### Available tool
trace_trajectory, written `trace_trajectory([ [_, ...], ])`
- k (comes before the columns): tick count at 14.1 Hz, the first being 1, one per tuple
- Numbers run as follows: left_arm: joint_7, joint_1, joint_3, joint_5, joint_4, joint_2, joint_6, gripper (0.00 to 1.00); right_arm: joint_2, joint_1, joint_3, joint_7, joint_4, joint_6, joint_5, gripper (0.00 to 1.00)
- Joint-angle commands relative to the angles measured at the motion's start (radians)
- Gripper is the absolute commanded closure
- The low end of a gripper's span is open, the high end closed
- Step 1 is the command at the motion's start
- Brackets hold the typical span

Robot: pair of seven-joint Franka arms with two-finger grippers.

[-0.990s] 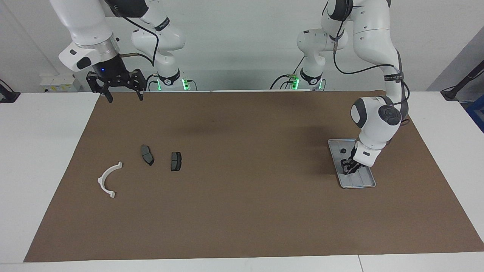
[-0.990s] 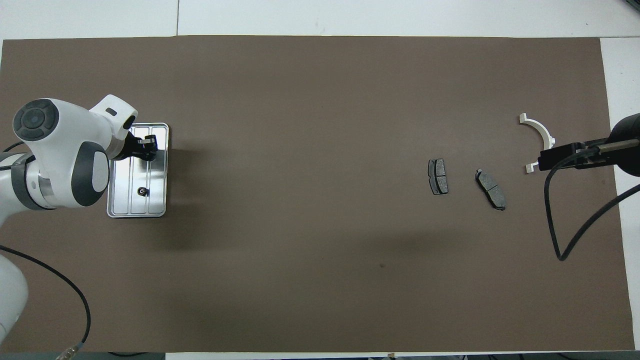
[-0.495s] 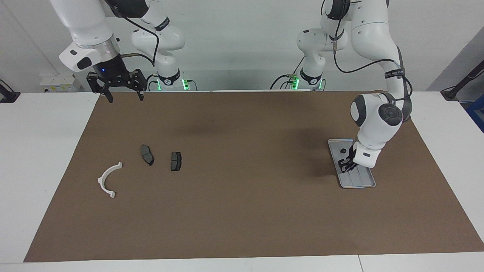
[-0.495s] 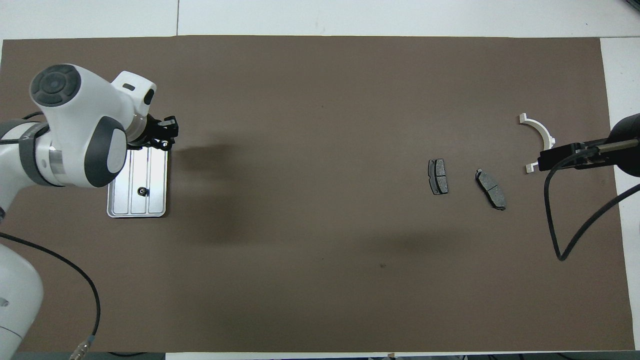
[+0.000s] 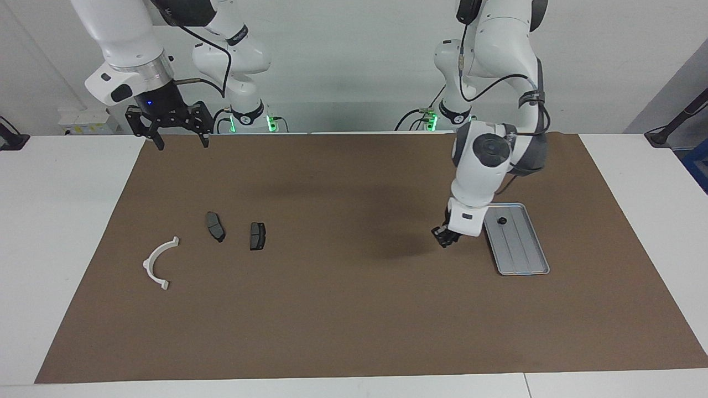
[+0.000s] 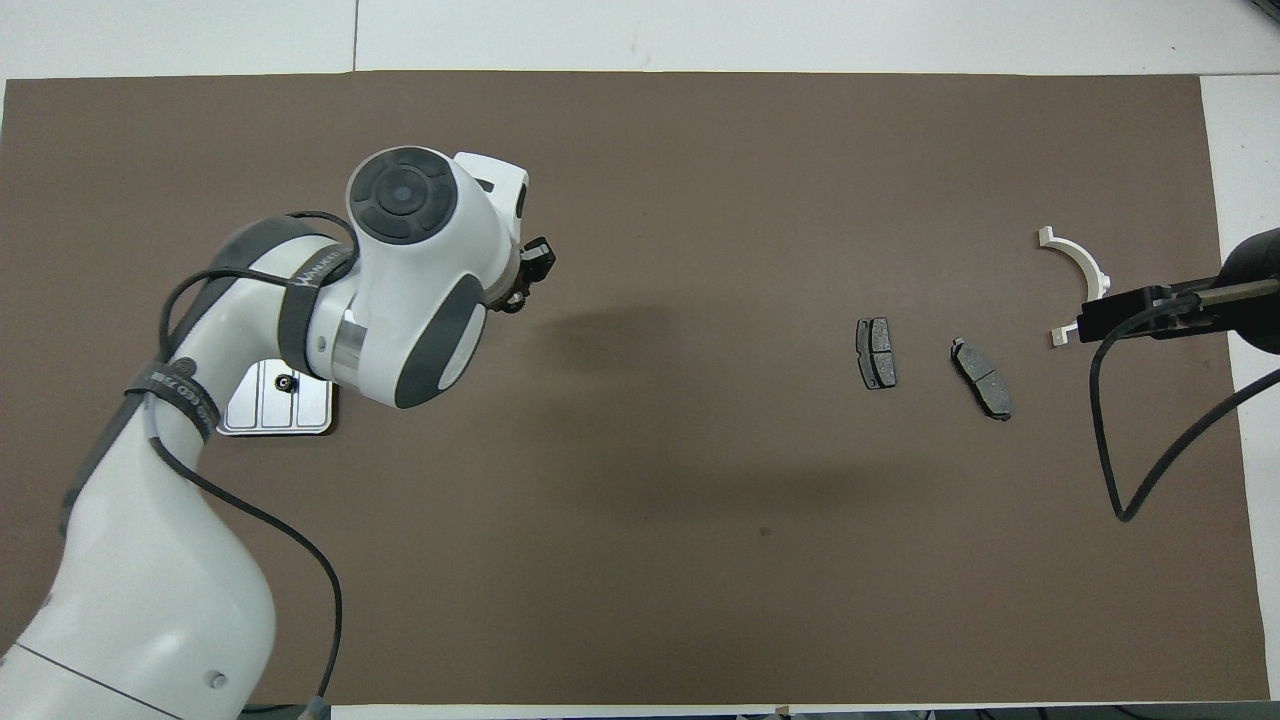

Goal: Place bearing gear from tray to pile
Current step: 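Carry the gear to the table center and release it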

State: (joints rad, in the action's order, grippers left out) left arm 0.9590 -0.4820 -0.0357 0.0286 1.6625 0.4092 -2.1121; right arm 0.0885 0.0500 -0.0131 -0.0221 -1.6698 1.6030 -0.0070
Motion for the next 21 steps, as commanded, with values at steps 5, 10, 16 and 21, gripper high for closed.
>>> trace_trajectory([
  [5,0.162,-0.122,0.017,-0.004,-0.040,0.111,-0.120,0.93,0.028,-0.012,0.002,0.013,-0.033,0.008,0.022,0.00],
  [10,0.162,-0.124,0.019,0.004,-0.012,0.135,-0.118,0.92,0.030,-0.009,0.002,0.010,-0.034,0.008,0.024,0.00],
  [16,0.158,-0.119,0.023,0.020,0.019,0.123,-0.074,0.00,0.030,-0.004,0.002,0.010,-0.033,0.006,0.024,0.00],
  [21,-0.091,0.064,0.022,0.022,0.083,-0.053,0.102,0.00,0.031,-0.001,0.002,0.021,-0.033,0.000,0.022,0.00],
])
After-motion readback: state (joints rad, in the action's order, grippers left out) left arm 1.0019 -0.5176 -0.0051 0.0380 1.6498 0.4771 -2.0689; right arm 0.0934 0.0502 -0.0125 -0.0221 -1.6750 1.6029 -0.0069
